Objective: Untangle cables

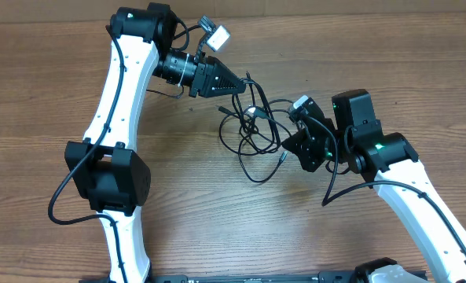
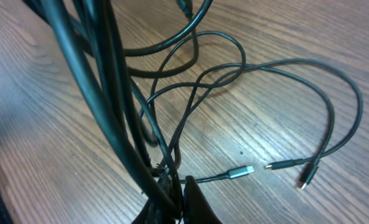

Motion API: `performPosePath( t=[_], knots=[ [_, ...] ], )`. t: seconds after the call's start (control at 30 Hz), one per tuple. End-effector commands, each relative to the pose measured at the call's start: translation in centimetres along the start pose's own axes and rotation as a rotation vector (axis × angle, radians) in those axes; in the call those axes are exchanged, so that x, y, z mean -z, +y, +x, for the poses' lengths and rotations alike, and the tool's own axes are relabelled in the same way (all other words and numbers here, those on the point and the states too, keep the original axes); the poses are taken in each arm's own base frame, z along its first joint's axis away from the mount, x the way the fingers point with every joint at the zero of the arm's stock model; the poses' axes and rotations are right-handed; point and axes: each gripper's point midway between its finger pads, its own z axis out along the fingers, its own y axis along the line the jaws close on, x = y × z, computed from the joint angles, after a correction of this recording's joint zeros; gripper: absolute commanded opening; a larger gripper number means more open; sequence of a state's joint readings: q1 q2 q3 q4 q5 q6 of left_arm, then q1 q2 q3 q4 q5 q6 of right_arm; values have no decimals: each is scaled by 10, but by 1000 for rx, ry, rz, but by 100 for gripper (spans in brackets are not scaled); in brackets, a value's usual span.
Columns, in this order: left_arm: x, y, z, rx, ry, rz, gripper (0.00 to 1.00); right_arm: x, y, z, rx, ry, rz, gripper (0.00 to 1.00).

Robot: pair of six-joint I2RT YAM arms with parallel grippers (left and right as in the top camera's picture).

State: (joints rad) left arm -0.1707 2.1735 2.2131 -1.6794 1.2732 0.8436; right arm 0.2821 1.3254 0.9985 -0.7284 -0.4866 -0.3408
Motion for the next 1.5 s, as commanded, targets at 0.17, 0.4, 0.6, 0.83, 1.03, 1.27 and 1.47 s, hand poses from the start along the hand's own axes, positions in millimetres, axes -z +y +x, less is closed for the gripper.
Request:
performPosePath(
  t=[0.17,0.4,0.6,0.83,1.03,1.27,1.47],
  knots=[
    [2,-12,-14,-20,-69,55,4,0,16,-2,-7,-19,-96,4],
    [2,-11,-14,-20,-67,53,4,0,14,4,-20,6,-82,4],
    [2,-11,-15,-33,-73,55,4,-5,2,21,-37,59,-14,8],
    [2,-11,-15,-31,-72,53,4,-14,-6,34,-52,100,10,16],
    [2,-11,-15,-13,-71,53,4,-22,-20,42,-61,142,67,23],
    [2,-11,-15,-9,-70,54,5,-33,-31,48,-70,171,88,31],
    [2,-11,-15,-10,-70,55,4,-34,-34,37,-49,127,97,57]
  ],
)
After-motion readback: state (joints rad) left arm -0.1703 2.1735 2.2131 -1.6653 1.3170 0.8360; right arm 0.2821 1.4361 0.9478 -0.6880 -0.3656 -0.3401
